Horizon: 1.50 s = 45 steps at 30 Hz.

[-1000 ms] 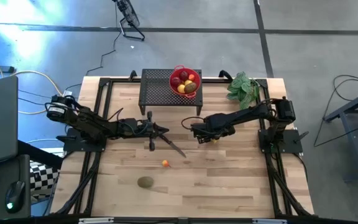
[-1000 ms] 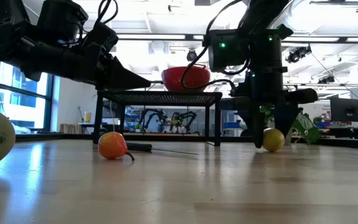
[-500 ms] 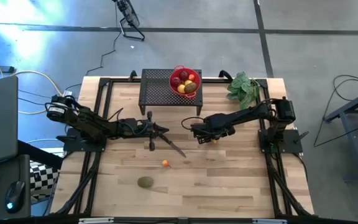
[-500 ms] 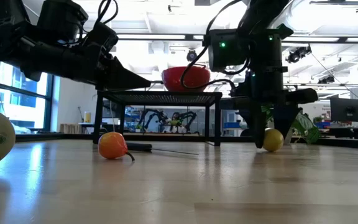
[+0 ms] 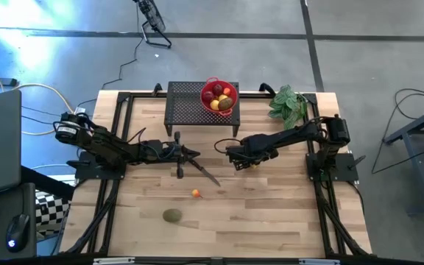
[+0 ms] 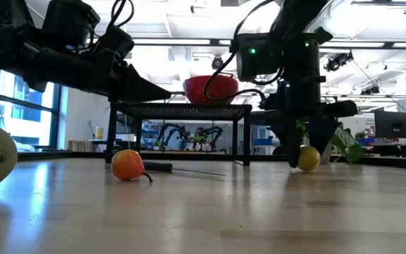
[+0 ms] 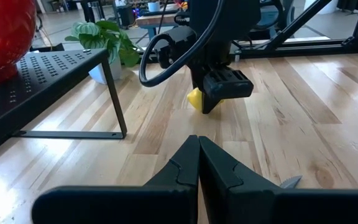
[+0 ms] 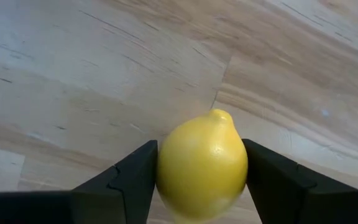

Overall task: Pick & Place Fruit
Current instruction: Put the lemon into the colander on the shelf

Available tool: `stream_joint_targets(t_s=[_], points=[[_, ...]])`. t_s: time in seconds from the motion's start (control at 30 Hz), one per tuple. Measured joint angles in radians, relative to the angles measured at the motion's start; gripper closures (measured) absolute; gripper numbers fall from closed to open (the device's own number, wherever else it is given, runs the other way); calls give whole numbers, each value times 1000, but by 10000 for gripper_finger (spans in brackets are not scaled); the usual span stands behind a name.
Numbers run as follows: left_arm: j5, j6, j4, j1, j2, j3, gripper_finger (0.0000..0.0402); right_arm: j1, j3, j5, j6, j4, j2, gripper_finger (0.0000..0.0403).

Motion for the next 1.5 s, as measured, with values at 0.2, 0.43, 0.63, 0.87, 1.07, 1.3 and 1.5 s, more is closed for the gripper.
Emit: stream_joint_targets(t_s=[0.2,0.43,0.63,0.87,1.07,1.3,1.5], points=[[0,1,0,0,0,0,402,0,0,-3,-43,-3,-8,203],[0,2,0,0,0,0,402,-6,3,-59,-107,8,-60,193],[0,2,3,0,0,0,402,-6,3,-75,-181,51,-144,191],[0,2,4,0,0,0,402,-32,3,-74,-290,175,-290,204],[0,2,4,0,0,0,402,-72,3,-56,-416,422,-409,182],[0,2,17,0,0,0,402,-145,3,-14,-651,745,-461,204],[0,2,26,0,0,0,402,-221,4,35,-779,947,-446,185]])
